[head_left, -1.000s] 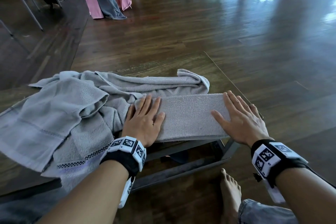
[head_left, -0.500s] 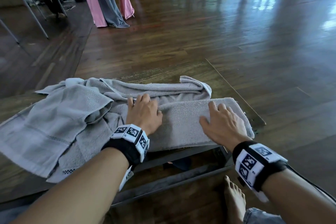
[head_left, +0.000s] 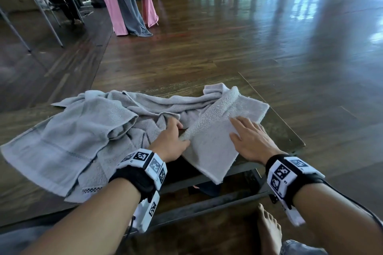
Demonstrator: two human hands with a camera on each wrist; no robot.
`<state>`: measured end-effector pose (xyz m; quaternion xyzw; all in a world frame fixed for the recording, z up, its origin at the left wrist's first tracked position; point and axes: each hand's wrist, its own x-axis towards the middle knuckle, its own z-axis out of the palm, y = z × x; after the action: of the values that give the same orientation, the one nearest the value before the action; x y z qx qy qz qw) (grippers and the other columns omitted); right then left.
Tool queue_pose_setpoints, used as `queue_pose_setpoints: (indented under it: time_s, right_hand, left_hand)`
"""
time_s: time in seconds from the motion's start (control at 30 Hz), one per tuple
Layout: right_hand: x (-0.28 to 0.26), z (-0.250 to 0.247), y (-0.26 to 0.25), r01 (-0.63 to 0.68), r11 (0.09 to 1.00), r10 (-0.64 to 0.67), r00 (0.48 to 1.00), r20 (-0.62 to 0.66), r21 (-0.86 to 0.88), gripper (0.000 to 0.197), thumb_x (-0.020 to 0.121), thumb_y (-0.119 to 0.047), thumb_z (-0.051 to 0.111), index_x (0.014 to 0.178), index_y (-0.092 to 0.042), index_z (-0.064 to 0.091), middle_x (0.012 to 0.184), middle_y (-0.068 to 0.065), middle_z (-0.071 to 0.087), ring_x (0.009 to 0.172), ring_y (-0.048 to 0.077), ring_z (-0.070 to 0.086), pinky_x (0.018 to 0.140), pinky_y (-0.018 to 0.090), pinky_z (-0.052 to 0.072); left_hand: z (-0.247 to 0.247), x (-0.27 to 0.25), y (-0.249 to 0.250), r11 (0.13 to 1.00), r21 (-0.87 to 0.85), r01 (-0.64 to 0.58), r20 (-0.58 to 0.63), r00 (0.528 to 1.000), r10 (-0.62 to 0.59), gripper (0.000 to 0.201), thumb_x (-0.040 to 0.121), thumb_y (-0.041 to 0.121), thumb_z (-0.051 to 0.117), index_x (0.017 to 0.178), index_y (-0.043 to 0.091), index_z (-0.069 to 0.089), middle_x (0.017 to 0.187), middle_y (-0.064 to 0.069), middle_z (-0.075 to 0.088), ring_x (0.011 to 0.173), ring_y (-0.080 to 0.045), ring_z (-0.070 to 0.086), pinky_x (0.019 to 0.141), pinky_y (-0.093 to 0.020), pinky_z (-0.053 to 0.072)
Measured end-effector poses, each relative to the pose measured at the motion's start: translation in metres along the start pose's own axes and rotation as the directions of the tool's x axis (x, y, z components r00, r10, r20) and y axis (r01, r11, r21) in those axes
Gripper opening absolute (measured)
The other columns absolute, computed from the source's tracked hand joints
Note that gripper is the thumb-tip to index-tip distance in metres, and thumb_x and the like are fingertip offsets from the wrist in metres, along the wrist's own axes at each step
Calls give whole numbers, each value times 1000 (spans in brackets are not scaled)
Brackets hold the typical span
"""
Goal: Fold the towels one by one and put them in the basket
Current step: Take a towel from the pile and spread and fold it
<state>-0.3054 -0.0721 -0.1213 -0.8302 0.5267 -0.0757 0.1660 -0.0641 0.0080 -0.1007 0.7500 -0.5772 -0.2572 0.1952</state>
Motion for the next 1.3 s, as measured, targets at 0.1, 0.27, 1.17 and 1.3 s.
queue_pose_setpoints:
  time_s: [0.1,0.27,1.17,1.3]
  right_hand:
    - [-21,-5,3,55,998,-53,981,186,-7,69,99,-34,34,159,-47,2,170,-11,-9,155,19,-14,124,50,-8]
    - [-68,-7,6,208,976,-185,953,240,-72,112,72,-12,53,153,-54,-12,167,-12,-17,154,16,-18,125,48,-10]
    - [-98,-41,11,-156,701,283,956,-71,696,44,97,-46,58,86,-4,65,74,9,71,64,21,60,62,49,55]
    - [-96,-30,20,-192,709,265,964,-4,679,45,96,-46,60,87,-2,64,67,-4,64,63,15,59,60,39,51]
  left_hand:
    - [-1,-11,12,994,-106,-22,136,990,36,37,91,21,63,119,27,39,114,-2,53,72,-18,60,61,-30,50]
    - [0,-29,48,926,-370,76,243,970,17,23,94,5,49,93,11,72,75,-10,64,56,-28,61,56,-36,51]
    - [11,-31,81,991,-72,-114,-24,993,113,48,97,41,57,58,19,41,49,6,42,38,-3,37,39,-16,27]
    - [23,-25,72,999,12,-45,38,998,45,47,96,44,57,59,16,45,54,4,47,48,-7,44,45,-21,28]
